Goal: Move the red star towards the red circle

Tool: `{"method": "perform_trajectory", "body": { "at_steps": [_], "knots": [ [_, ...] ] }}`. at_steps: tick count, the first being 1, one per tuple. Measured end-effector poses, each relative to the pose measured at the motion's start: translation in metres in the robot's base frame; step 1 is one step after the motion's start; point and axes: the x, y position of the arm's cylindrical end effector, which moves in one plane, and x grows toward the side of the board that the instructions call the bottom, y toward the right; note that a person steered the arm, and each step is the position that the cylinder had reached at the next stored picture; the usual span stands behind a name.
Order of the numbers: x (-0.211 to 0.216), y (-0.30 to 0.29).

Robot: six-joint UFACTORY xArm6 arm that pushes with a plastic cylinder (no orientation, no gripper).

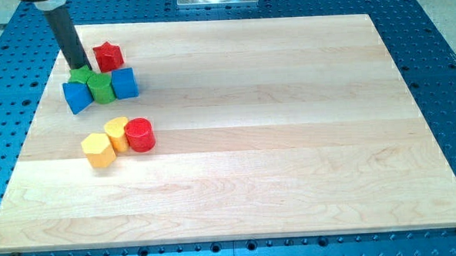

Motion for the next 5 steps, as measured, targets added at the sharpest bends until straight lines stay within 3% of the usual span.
{"method": "perform_trajectory", "body": {
  "at_steps": [1,2,4,5],
  "knots": [
    [-0.023,0.0],
    [-0.019,0.024],
    [0.048,0.151],
    [0.016,0.18]
  ]
}}
